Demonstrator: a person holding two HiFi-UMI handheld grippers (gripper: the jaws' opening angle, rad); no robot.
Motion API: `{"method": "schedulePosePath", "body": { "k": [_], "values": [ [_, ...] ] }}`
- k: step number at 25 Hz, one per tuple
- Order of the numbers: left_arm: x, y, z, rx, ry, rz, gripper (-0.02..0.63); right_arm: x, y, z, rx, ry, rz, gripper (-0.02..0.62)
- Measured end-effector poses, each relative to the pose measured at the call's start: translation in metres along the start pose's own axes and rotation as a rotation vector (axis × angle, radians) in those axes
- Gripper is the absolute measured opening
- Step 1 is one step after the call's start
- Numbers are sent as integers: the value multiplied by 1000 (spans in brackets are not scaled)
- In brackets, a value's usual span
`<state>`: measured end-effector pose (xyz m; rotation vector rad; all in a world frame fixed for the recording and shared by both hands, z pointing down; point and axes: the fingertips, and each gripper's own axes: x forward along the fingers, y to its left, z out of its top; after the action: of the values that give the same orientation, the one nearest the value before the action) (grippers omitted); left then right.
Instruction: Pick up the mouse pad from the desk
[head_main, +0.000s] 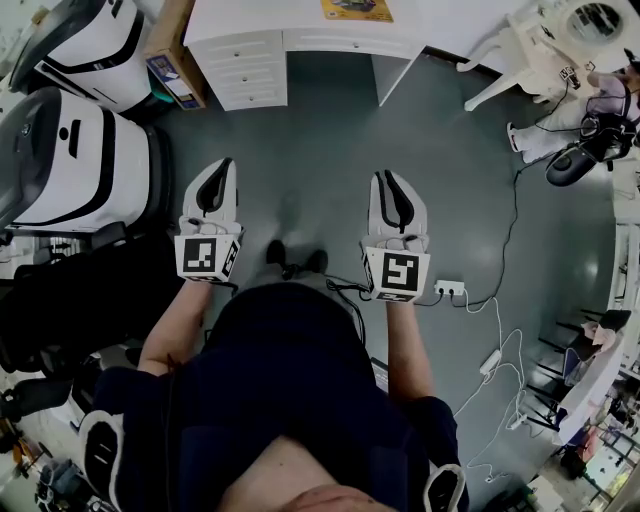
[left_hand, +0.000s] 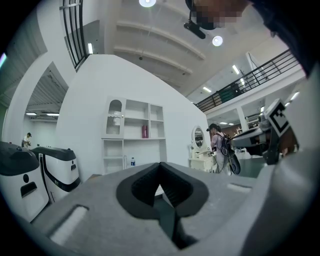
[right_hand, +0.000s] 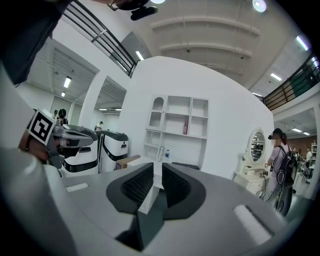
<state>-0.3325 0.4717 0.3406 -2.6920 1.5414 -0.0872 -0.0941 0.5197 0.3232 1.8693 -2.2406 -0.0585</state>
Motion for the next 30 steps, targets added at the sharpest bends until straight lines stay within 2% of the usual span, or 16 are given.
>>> {"method": "schedulePosePath", "body": {
  "k": [5,8,12,21,30],
  "values": [
    [2,2,-3,2,0,-4,2,2,2,-1,-5,0,20,106],
    [4,5,-3,3,1,-6,2,5,5,7,-4,-24,47,192],
    [8,11,-4,8,0,-18,2,11,11,22,-25,-61,75,270],
    [23,36,-12,31,-9,-89,2,42,20,29,-24,-53,57,315],
    [61,50,-13,55,-21,-131,3,90,1,32,-12,-55,18,319]
  ]
}}
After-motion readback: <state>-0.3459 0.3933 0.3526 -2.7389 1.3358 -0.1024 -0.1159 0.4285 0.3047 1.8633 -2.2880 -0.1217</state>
